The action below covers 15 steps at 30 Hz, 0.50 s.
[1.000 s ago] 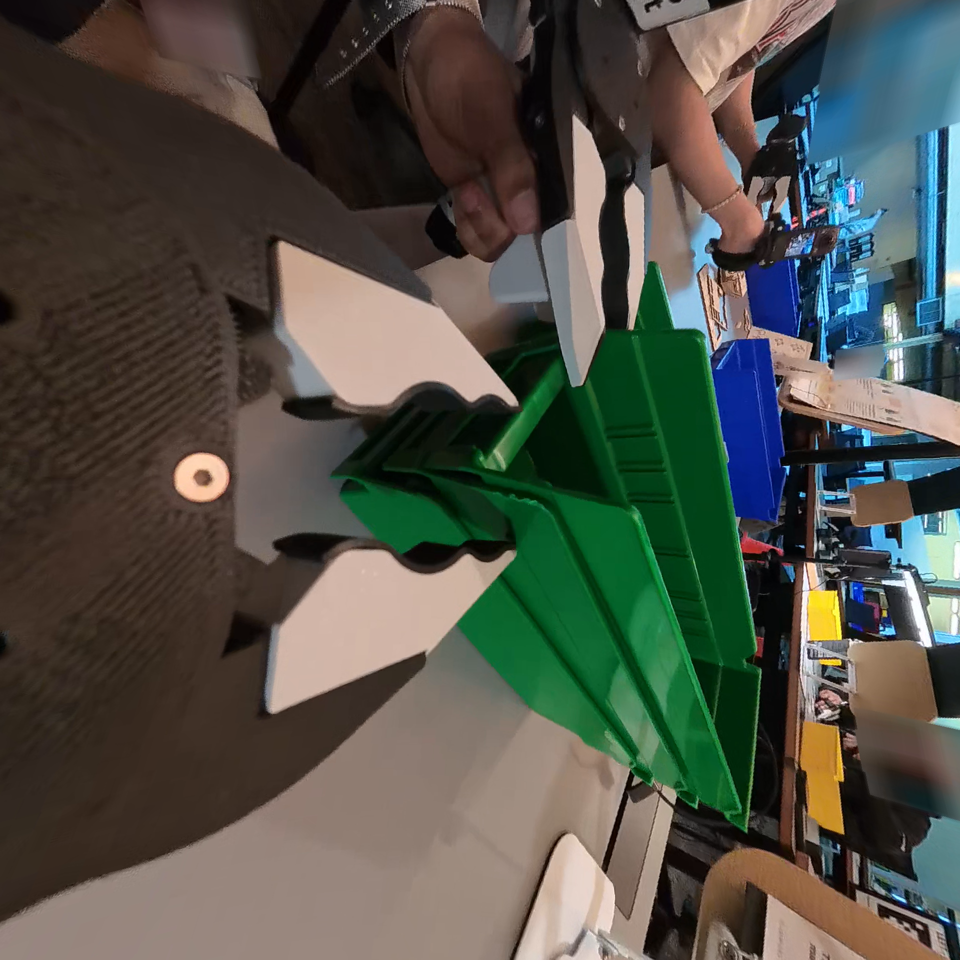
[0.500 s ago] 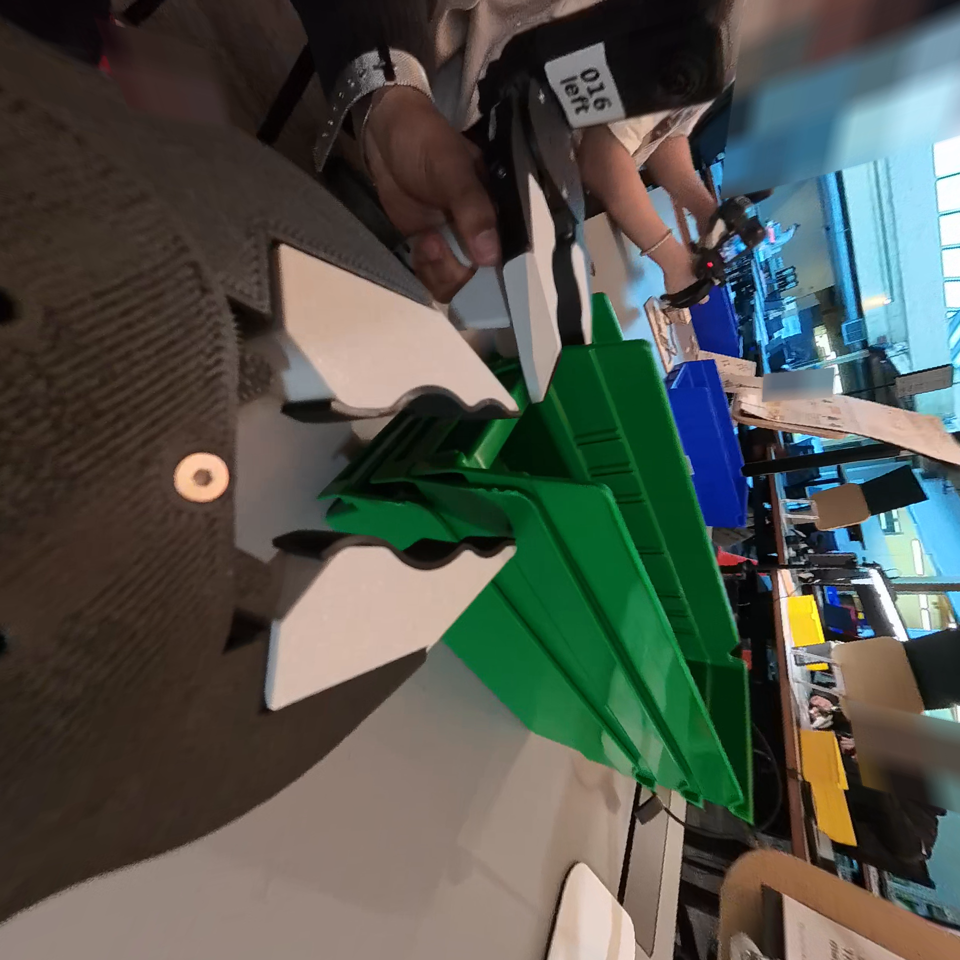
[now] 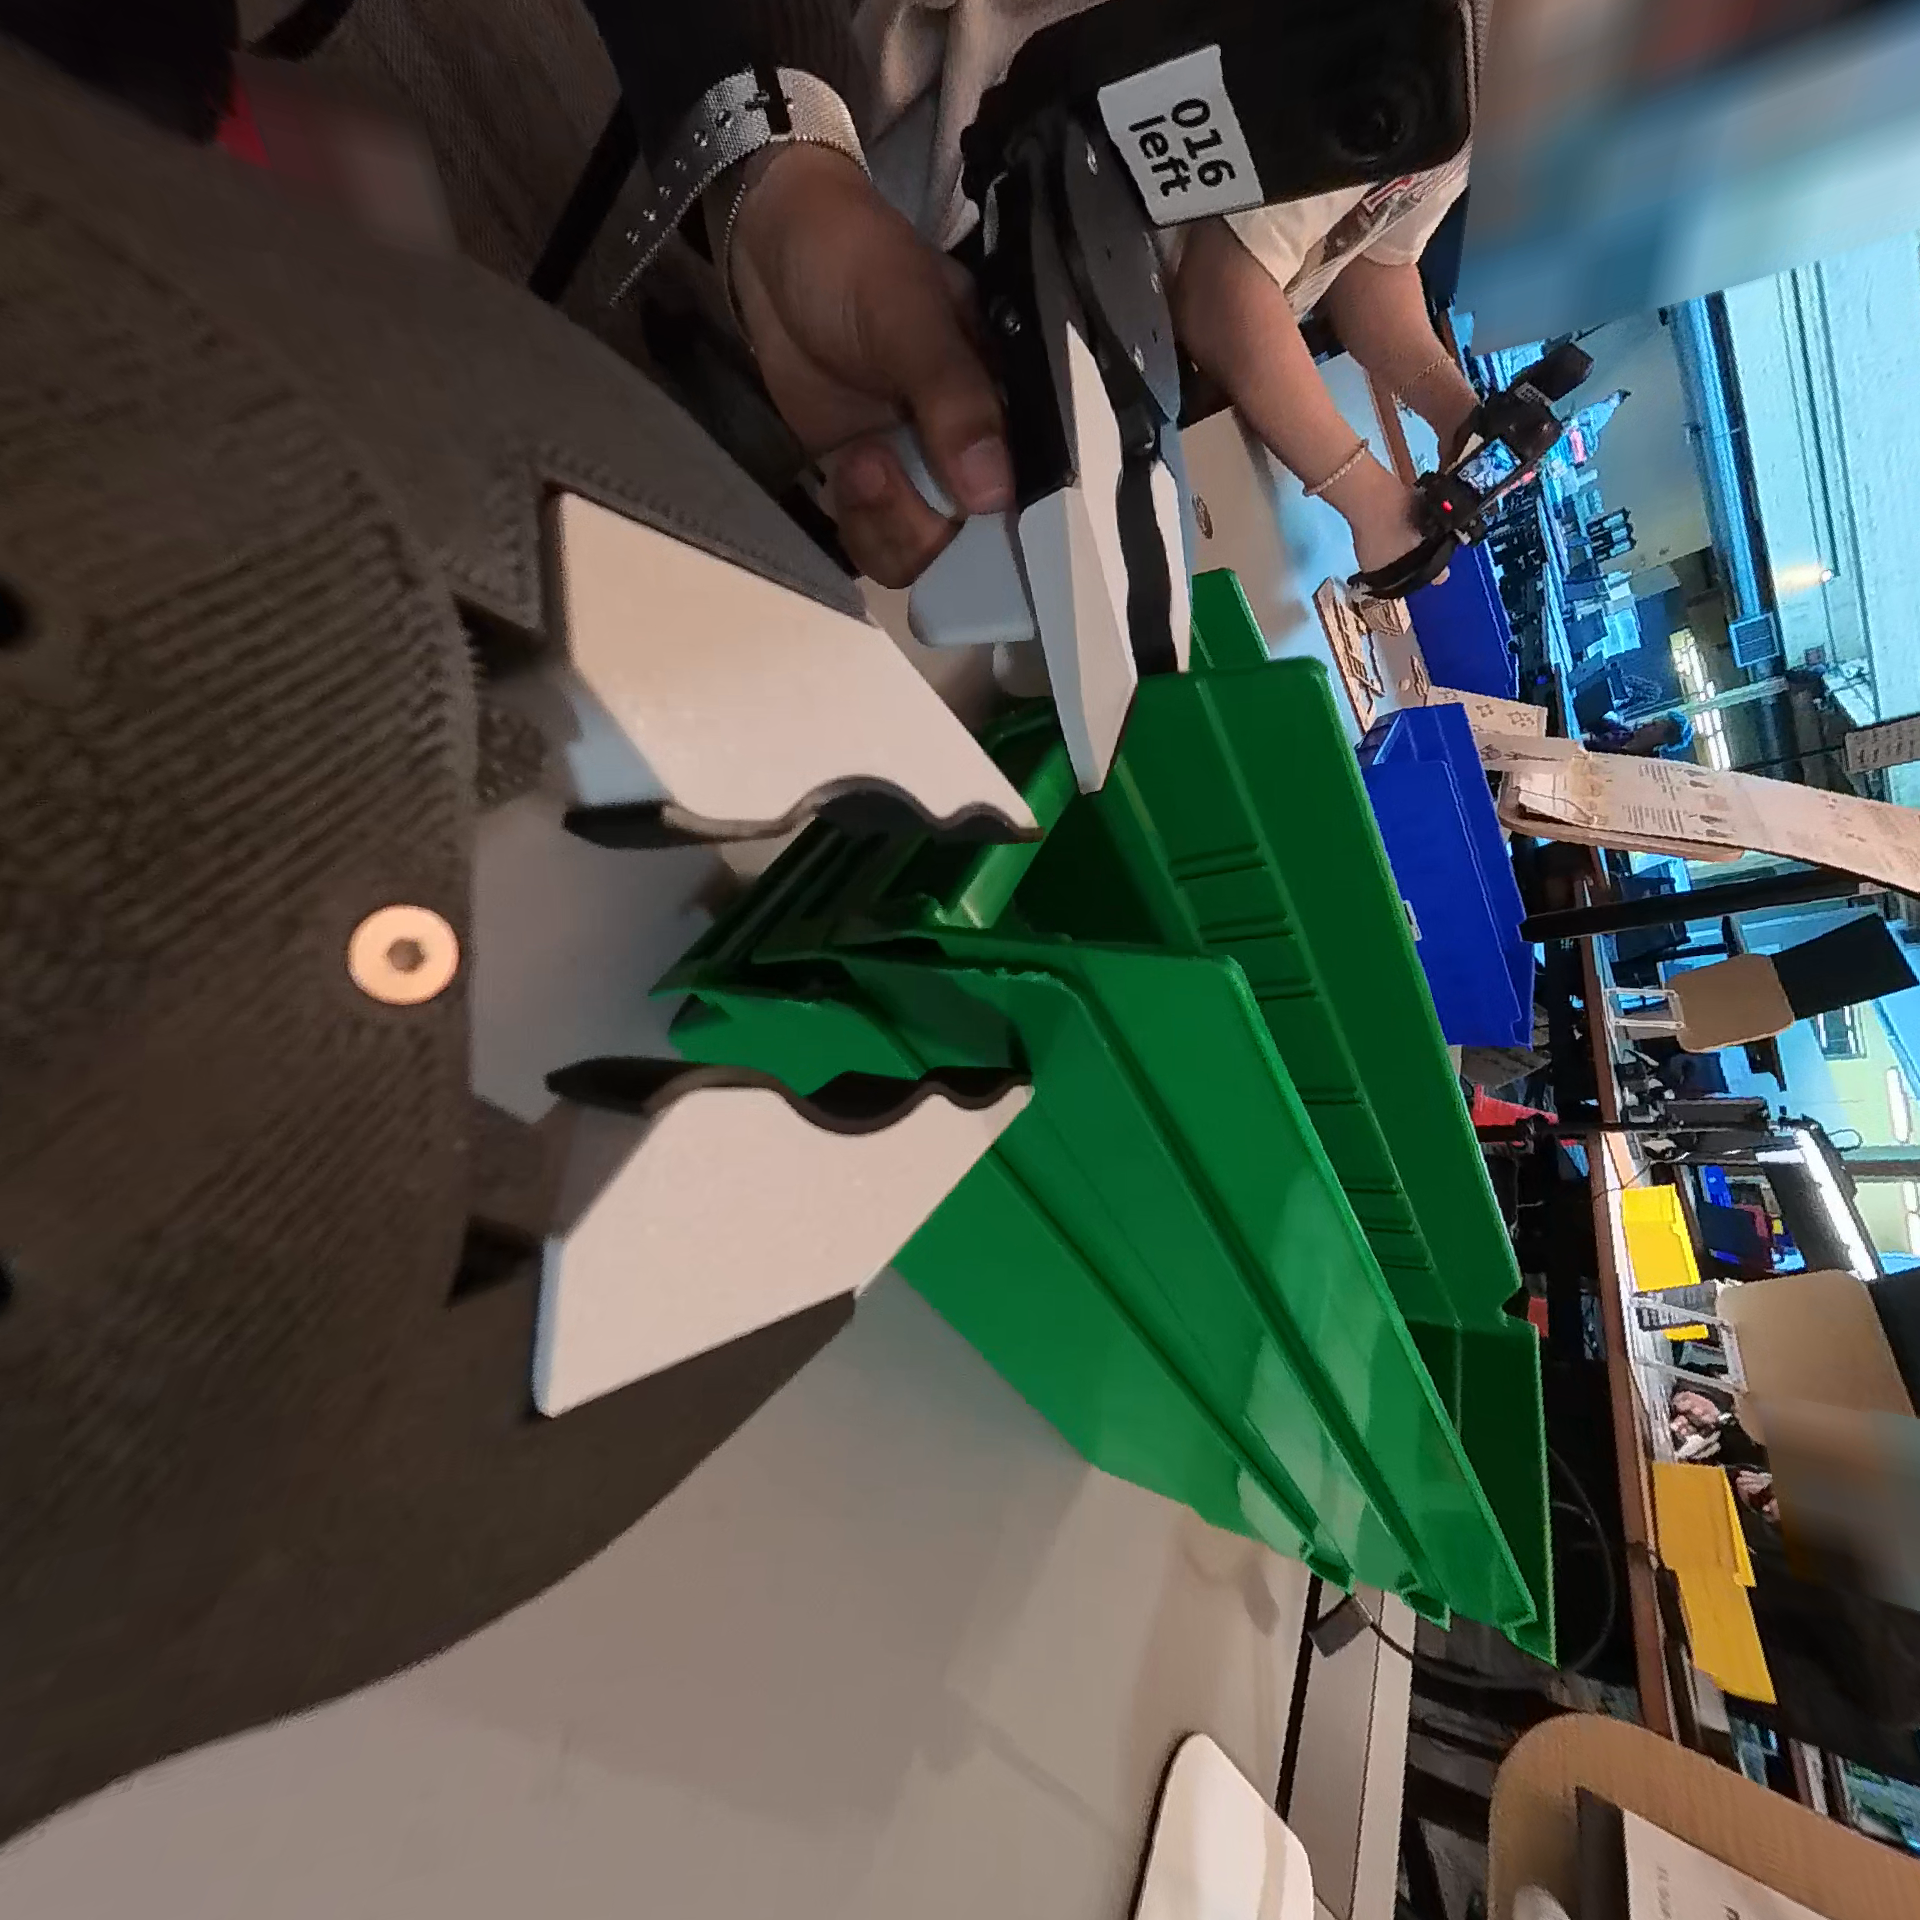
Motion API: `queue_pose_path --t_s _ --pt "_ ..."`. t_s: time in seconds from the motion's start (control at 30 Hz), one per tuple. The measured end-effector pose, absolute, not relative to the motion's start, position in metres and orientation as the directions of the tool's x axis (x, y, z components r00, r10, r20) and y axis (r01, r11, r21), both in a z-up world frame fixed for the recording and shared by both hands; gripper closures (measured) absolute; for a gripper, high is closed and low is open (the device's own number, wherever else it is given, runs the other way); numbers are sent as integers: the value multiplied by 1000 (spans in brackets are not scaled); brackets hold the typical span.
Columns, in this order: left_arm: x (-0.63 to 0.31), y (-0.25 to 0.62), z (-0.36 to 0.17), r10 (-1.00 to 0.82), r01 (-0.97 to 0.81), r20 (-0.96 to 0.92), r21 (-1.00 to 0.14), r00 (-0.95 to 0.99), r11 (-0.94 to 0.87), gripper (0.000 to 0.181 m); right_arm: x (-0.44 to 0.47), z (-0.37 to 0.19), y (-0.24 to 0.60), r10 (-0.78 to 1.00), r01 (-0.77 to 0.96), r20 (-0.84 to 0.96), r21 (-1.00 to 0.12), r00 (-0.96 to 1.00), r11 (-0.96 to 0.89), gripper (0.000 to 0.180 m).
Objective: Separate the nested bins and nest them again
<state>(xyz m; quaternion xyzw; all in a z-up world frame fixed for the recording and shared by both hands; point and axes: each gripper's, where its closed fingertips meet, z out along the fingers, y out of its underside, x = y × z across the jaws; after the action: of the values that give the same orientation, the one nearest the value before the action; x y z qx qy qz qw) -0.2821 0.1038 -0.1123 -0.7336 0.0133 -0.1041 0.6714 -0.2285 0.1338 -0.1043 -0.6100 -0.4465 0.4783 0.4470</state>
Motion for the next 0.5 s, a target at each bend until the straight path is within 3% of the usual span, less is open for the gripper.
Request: queue_pose_path --t_s 0.23,0.5 --pt "-283 104 -113 -151 145 161 -983 975 -114 151 -229 -108 135 944 112 -316 -939 97 -326 138" --pt "-284 106 -113 -128 169 186 -977 974 -132 153 -229 -109 139 939 123 -333 -932 87 -341 151"
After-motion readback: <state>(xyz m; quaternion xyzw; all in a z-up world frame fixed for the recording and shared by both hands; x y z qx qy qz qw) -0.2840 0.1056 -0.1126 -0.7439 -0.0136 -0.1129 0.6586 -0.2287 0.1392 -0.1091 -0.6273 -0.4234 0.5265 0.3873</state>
